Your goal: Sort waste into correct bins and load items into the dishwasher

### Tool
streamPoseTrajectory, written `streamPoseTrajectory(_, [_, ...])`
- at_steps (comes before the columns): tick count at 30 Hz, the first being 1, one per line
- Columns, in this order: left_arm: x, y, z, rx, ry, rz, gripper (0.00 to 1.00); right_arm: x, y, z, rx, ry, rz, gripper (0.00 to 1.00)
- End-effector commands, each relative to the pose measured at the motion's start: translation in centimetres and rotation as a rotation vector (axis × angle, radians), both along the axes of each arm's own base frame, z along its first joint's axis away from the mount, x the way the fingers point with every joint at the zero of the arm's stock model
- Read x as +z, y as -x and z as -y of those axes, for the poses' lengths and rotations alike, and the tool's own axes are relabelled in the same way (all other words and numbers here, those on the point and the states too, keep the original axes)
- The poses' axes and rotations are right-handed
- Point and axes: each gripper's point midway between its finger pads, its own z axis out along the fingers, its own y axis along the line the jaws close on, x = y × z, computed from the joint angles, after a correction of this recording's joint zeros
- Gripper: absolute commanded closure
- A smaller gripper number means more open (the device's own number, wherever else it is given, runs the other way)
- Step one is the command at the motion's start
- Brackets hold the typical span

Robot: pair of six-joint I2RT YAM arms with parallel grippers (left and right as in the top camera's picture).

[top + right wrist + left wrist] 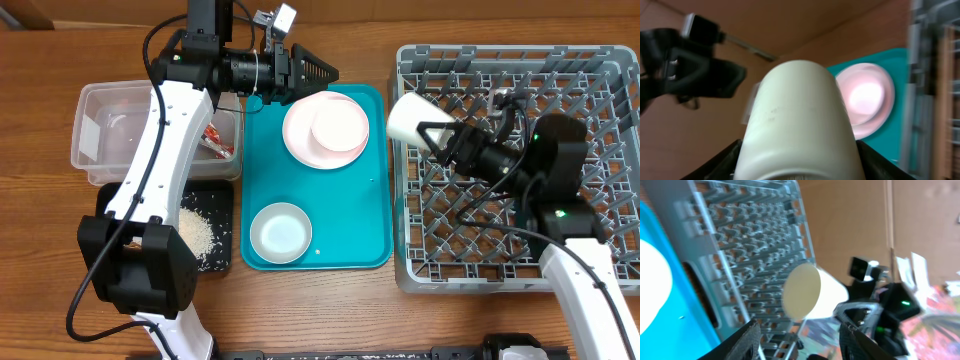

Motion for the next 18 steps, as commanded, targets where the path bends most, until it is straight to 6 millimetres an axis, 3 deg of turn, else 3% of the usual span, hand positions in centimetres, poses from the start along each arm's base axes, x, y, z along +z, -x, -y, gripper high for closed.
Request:
streamPoseTrajectory(1, [-0.8,-0.9,-0.5,0.073,-0.095,0.017,0.45,2.9,-2.6,3.7,-0.17,0.237,0.126,0.45])
streamPoseTrajectory(7, [-3.3,-1.6,-2.1,0.17,-0.234,-0.033,0.35,3.2,-3.7,6.8,-0.271,0.429,0.084,0.46])
streamPoseTrajectory(13, [-4.6,-1.8,-3.1,0.217,-0.311,-0.059,0.24,-0.4,-4.3,7.8,-0.28,0.504,-0.031,0.46])
streamPoseTrajectory(18, [-4.7,-1.9,-3.2,0.225,-0.321,-0.057,0.22,-3.5,-5.0,6.4,-0.204,0.568,-0.077,0.48])
